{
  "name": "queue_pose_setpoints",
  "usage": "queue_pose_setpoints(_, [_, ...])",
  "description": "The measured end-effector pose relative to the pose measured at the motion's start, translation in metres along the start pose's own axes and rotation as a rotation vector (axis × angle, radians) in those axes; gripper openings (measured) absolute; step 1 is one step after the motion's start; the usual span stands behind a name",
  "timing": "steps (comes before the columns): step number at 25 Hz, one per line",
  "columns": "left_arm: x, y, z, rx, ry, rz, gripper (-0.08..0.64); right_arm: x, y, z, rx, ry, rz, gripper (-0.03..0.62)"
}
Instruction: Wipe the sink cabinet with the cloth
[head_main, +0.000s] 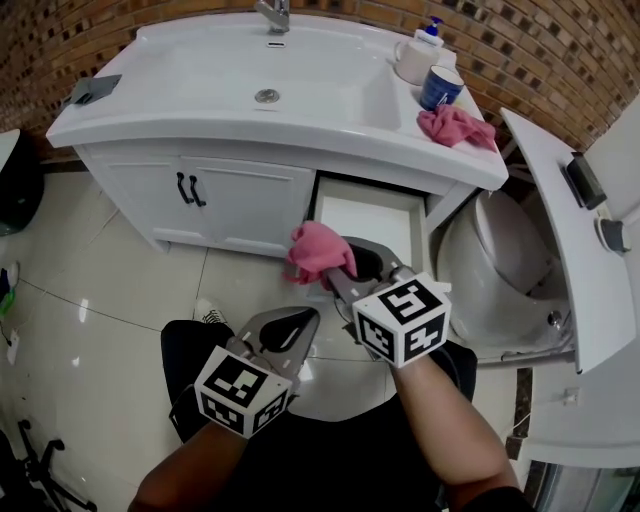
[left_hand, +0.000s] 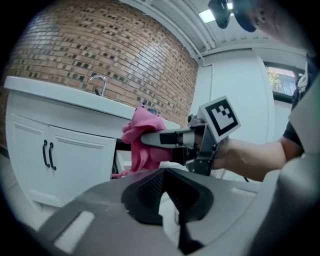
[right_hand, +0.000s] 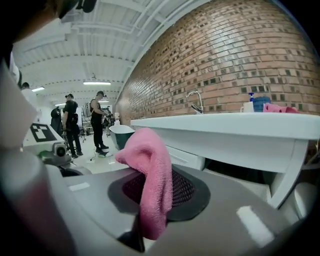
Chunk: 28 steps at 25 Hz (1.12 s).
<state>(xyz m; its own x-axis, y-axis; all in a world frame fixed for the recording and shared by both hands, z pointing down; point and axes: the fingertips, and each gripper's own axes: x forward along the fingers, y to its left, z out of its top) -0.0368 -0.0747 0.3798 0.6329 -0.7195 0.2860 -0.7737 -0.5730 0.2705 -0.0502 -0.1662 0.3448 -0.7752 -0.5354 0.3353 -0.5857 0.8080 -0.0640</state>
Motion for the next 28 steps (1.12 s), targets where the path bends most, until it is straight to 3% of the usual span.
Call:
queue_pose_setpoints(3, [-0.003, -0.004, -0.002, -0.039, 0.006, -0.010, 0.006, 0.001, -0.002, -0.013, 0.014, 0.022, -0.025, 0.077])
queue_pose_setpoints(10, [0.001, -0.030, -0.018, -0.003, 0.052, -0.045, 0.006, -0.026, -0.034, -0.037, 0.044, 0.053, -0.095, 0.078])
queue_pose_setpoints(23, [0.015, -0.033, -0.013, 0.000, 0.021, -0.021, 0.006, -0.108, -0.107, -0.062, 0.090, 0.057, -0.249, 0.077])
queue_pose_setpoints(28, [0.019, -0.042, -0.018, -0.002, 0.021, -0.052, 0.006, -0.144, -0.133, -0.076, 0.114, 0.058, -0.312, 0.077])
